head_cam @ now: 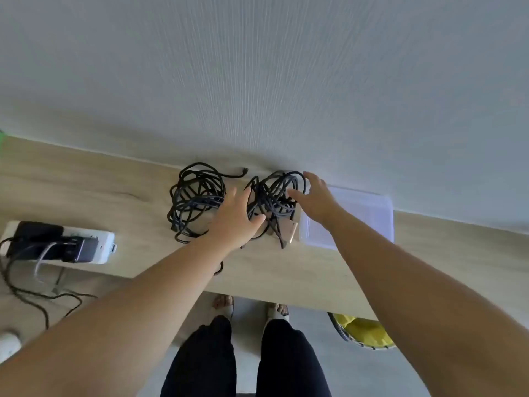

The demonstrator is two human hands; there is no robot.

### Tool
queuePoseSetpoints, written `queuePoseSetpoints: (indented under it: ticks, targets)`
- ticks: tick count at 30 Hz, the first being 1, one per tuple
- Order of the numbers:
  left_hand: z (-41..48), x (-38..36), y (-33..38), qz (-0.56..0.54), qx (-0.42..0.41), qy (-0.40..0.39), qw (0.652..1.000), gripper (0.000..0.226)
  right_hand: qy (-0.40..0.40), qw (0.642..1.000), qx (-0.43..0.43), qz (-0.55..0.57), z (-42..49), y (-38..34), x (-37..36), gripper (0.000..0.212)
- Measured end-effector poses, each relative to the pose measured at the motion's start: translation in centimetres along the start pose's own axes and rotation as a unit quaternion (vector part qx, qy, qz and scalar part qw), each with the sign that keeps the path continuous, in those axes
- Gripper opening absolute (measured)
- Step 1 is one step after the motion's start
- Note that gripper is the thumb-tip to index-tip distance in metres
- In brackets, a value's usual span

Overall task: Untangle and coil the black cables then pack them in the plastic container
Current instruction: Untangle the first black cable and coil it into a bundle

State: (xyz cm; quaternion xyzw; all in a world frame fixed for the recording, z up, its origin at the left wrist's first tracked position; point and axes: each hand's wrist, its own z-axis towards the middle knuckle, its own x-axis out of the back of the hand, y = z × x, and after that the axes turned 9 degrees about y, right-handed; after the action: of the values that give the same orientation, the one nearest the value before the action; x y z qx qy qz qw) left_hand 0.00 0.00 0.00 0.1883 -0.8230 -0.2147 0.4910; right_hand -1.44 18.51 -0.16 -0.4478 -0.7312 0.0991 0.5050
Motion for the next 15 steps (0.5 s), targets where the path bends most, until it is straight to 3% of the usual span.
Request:
queuePoseSetpoints:
  ticks: [5, 9, 12, 15]
  targets:
    - [2.8, -2.7, -0.4, -0.131, 0.029, -0.010, 0.991, 0.083, 0.036, 0.999, 0.040, -0.007, 1.4, 1.6, -4.0, 0.070]
    - [3.9, -4.9, -1.1, -0.283, 0.074, -0.010, 0.956, 0.097, 0.087, 0.993, 0.072, 0.010, 0.8, 3.6, -4.7, 0.067]
    - [4.5, -5.8, -1.3, -0.287, 0.097, 0.037, 0.952, 0.106, 0.073, 0.992, 0.082, 0.057, 0.6, 4.1, -4.6, 0.061]
    - [4.9, -6.1, -1.5, -0.275, 0.073, 0.039, 0.958, 0.095, 0.068, 0.989, 0.082, 0.099, 0.1, 4.1, -4.1, 0.054]
